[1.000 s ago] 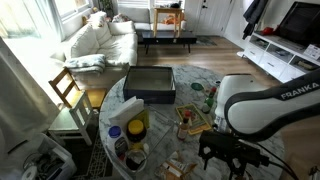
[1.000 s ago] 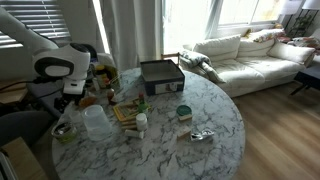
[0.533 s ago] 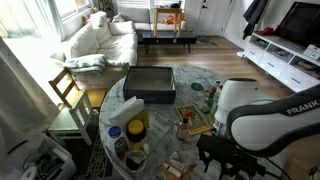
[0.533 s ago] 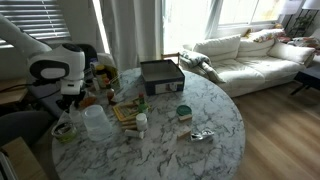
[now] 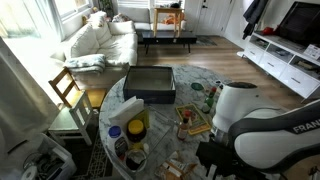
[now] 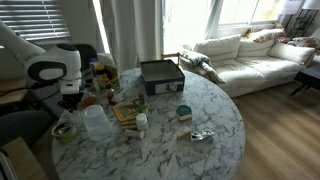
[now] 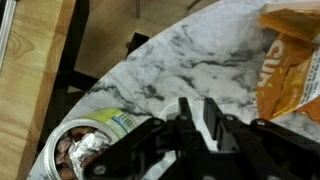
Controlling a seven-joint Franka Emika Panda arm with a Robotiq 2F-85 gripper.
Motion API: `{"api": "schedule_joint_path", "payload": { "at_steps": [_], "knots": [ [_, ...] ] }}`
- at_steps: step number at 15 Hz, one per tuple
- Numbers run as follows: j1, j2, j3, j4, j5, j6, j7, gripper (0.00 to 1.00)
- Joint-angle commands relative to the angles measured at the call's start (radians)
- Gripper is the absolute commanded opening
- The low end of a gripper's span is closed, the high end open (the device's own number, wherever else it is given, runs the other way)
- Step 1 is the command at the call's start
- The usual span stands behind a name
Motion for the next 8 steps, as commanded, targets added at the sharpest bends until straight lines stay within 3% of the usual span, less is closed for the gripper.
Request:
{"api": "schedule_joint_path", "payload": {
  "at_steps": [1, 2, 6, 7, 8],
  "knots": [
    [0.009, 0.006, 0.004, -0.025, -0.060, 0.040, 0.021, 0.47],
    [0.009, 0.007, 0.005, -0.025, -0.069, 0.042, 0.019, 0.51],
    [0.009, 0.014, 0.005, -0.025, -0.095, 0.057, 0.012, 0.81],
    [0.010, 0.017, 0.006, -0.025, -0.097, 0.061, 0.010, 0.77],
    [0.010, 0.021, 0.006, -0.024, -0.098, 0.067, 0.008, 0.64]
  ]
}}
